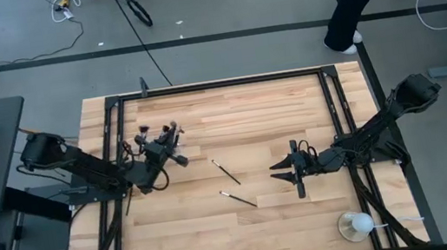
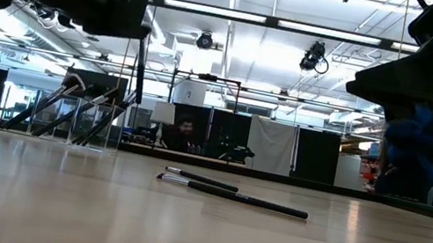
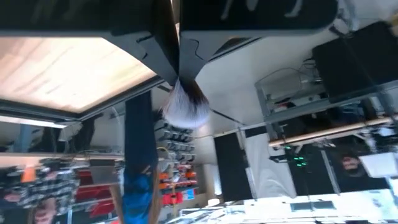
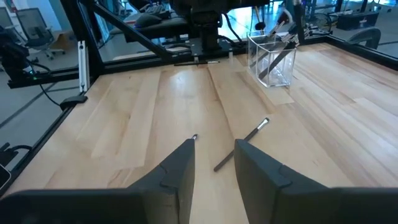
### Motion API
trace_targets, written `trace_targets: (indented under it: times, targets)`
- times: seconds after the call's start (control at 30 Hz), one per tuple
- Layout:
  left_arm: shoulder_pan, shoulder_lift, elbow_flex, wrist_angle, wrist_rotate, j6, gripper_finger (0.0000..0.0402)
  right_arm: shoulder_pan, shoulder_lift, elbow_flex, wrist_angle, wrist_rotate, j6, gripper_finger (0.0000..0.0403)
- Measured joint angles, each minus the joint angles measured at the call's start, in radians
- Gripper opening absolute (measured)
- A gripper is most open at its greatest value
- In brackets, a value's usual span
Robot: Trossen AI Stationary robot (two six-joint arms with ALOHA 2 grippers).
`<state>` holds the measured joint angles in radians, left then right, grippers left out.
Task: Put items in baskets/containers
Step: Put the powder brush into the transparent organizer
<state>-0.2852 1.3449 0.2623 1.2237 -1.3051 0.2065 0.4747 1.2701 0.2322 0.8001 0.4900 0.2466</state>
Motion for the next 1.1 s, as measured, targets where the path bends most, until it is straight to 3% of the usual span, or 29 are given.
trace_targets:
  times: [0.2, 0.37, 0.6, 0.97, 1.1]
  targets:
    - [-0.087, 0.0, 0.092, 0.008, -0.203, 0.213, 0.0, 0.0, 0.0, 0.0, -0.001, 0.0, 0.007, 0.0113]
    - [-0.153, 0.0, 0.173, 0.009, -0.264, 0.32, 0.0, 0.0, 0.0, 0.0, -0.001, 0.0, 0.007, 0.0113]
    - [-0.168, 0.0, 0.165, 0.007, -0.266, 0.287, 0.0, 0.0, 0.0, 0.0, -0.001, 0.0, 0.007, 0.0113]
    - [-0.136, 0.0, 0.058, 0.008, -0.266, 0.066, 0.0, 0.0, 0.0, 0.0, -0.001, 0.0, 0.007, 0.0113]
    - [-0.137, 0.0, 0.059, 0.042, -0.266, 0.058, 0.0, 0.0, 0.0, 0.0, -0.001, 0.0, 0.007, 0.0113]
